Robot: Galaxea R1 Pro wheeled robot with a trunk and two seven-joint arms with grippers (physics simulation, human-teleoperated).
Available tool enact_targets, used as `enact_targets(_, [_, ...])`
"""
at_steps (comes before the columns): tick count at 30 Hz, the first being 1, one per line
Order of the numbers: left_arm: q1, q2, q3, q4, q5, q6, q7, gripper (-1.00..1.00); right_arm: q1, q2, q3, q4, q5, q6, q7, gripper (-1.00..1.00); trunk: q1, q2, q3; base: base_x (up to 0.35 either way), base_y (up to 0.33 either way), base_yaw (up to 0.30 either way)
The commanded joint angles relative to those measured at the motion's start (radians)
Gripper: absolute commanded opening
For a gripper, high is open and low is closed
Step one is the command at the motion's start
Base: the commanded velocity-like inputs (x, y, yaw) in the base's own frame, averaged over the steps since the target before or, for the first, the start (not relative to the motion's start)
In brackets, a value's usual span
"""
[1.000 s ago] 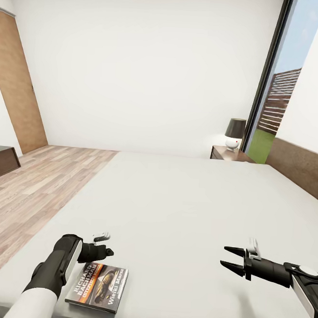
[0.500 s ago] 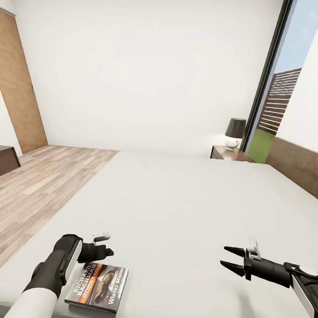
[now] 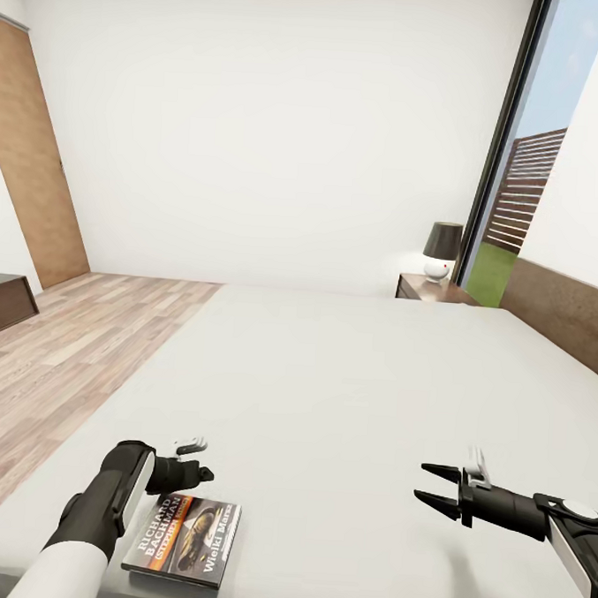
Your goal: In the bedroom, move the book from the bed onto either nightstand, and place the two sandals side by side next to the bed.
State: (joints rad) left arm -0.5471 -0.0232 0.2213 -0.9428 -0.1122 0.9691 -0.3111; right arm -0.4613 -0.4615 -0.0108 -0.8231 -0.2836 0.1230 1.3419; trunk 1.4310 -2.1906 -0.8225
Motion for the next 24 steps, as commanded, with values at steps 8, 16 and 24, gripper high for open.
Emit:
enact_targets(8, [-0.001, -0.001, 0.004, -0.001, -0.011, 0.005, -0.010, 1.00, 0.000, 0.000, 0.000, 0.000, -0.004, 0.010, 0.003, 1.00, 0.000, 0.000, -0.001, -0.084, 0.000, 0.000])
enact_targets(16, [-0.001, -0.001, 0.004, -0.001, -0.011, 0.004, -0.010, 1.00, 0.000, 0.000, 0.000, 0.001, -0.004, 0.010, 0.003, 1.00, 0.000, 0.000, -0.001, -0.044, 0.000, 0.000])
enact_targets(24, [-0.001, -0.001, 0.004, -0.001, -0.011, 0.004, -0.010, 1.00, 0.000, 0.000, 0.000, 0.001, -0.004, 0.010, 0.003, 1.00, 0.000, 0.000, -0.001, -0.001, 0.000, 0.000])
